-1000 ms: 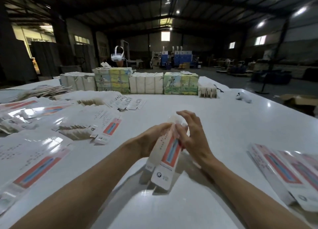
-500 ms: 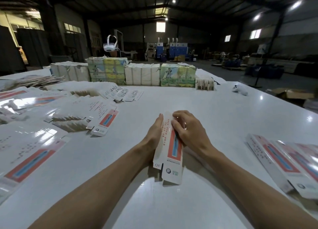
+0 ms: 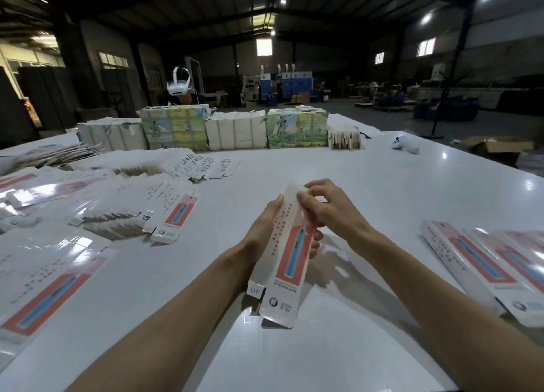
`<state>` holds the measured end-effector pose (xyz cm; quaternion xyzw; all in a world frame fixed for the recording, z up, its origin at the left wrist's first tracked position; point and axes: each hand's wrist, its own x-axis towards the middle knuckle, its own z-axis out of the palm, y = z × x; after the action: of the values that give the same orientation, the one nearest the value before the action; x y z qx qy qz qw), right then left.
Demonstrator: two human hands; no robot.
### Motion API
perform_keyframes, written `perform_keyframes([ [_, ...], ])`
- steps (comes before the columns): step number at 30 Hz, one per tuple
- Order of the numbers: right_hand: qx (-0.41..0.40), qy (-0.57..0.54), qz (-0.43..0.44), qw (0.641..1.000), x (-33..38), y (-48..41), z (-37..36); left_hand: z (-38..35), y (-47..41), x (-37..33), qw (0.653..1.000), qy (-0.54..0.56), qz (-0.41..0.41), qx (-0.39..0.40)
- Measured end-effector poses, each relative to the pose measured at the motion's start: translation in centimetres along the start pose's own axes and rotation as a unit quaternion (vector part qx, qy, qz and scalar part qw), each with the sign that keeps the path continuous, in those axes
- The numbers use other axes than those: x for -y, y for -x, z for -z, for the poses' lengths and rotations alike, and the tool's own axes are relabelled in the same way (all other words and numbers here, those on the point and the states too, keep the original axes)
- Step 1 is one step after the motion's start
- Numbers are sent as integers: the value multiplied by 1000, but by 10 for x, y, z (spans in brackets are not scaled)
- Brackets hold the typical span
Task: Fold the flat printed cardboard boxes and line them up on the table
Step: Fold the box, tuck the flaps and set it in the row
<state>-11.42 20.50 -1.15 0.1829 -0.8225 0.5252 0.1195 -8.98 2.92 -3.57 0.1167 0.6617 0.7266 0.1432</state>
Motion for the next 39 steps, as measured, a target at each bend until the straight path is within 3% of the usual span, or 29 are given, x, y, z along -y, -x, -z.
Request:
perform_keyframes([
  [8, 43, -260, -61, 963, 4, 10, 2, -8, 1, -2, 999, 3, -18, 35],
  [13, 39, -351, -56, 934, 6, 11, -2, -22, -1, -9, 997, 54, 49, 35],
  [17, 27, -334, -43, 941, 1, 8, -11, -22, -3, -9, 981, 170, 89, 12],
  [21, 36, -324, -100, 940, -3, 9, -24, -5, -1, -11, 953, 297, 65, -7],
  [24, 73, -317, -99, 940, -4, 14, -33, 2, 0, -6, 976, 218, 17, -22],
  [30, 16, -291, -73, 954, -6, 20, -29, -4, 2, 0, 993, 96, 8, -73],
  [36, -43, -249, -70, 965, -16, 18, -23, -8, 1, 9, 976, -75, -83, -184],
  [39, -49, -253, -73, 963, -17, 18, -23, -8, 4, 7, 970, -105, -145, -162],
])
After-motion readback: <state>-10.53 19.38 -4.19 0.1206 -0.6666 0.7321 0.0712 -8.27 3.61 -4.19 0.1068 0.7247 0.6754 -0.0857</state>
